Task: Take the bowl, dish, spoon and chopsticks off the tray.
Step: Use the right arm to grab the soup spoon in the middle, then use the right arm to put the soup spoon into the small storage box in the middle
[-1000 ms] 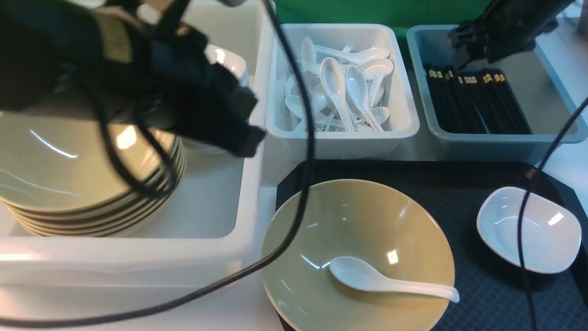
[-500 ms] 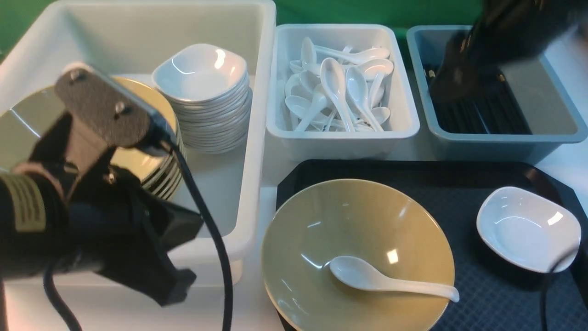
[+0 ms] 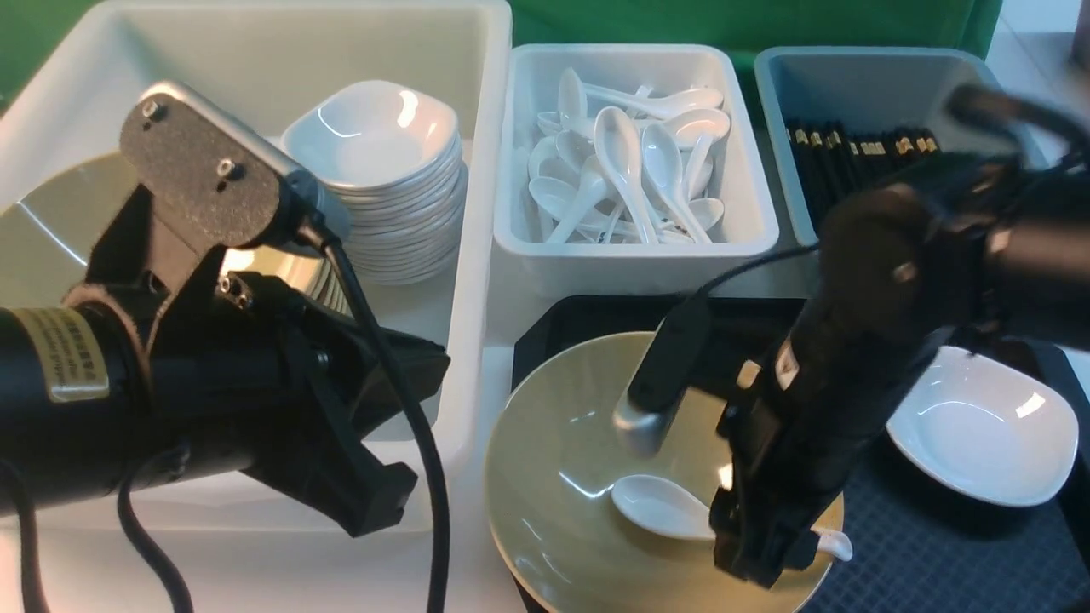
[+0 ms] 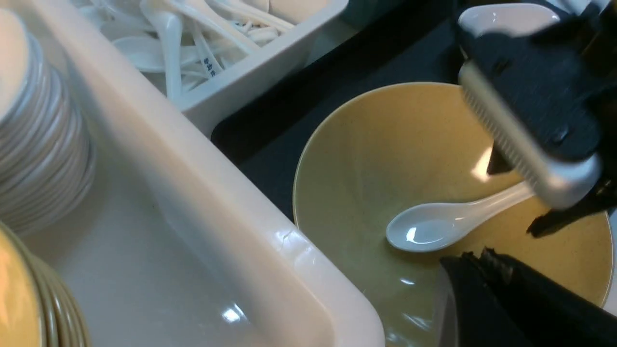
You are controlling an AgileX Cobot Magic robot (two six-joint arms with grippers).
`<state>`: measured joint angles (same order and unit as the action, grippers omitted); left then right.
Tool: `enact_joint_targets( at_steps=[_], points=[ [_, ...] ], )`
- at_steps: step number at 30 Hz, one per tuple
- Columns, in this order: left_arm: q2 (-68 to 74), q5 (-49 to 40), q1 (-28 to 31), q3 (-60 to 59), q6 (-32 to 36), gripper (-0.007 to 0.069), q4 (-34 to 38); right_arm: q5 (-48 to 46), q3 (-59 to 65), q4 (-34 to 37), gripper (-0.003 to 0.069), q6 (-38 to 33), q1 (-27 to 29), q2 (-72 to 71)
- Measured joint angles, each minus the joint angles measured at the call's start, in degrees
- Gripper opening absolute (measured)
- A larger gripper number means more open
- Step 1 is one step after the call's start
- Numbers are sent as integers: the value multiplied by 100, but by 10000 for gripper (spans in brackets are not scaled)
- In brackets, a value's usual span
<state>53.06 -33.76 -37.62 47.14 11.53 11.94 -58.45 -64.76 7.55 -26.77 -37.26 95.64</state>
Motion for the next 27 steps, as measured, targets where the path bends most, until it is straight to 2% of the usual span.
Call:
enact_joint_targets(
  at_steps=[4, 7, 12, 18, 21, 26, 27],
  points=[
    [0, 6, 0, 0, 7, -11, 4, 95, 0, -25, 490, -83, -34, 354],
    [0, 6, 0, 0, 7, -11, 4, 186, 0, -70, 433, -115, -40, 487],
    [0, 6, 0, 0, 7, -11, -44, 197, -116, -177, 176, -133, -40, 561],
    [0, -11, 0, 0, 7, -11, -134, 42, -1015, -574, 183, 10, 59, 473],
    [92, -32, 0, 0, -13, -11, -154, 229, -2048, -699, 183, 477, 425, 472],
    [844, 257, 12, 151, -181, -11, -220, 1257, -3350, -786, 183, 1641, 1035, 778],
    [844, 257, 12, 177, -182, -11, -220, 1303, -3391, -786, 183, 1678, 1055, 824]
  ],
)
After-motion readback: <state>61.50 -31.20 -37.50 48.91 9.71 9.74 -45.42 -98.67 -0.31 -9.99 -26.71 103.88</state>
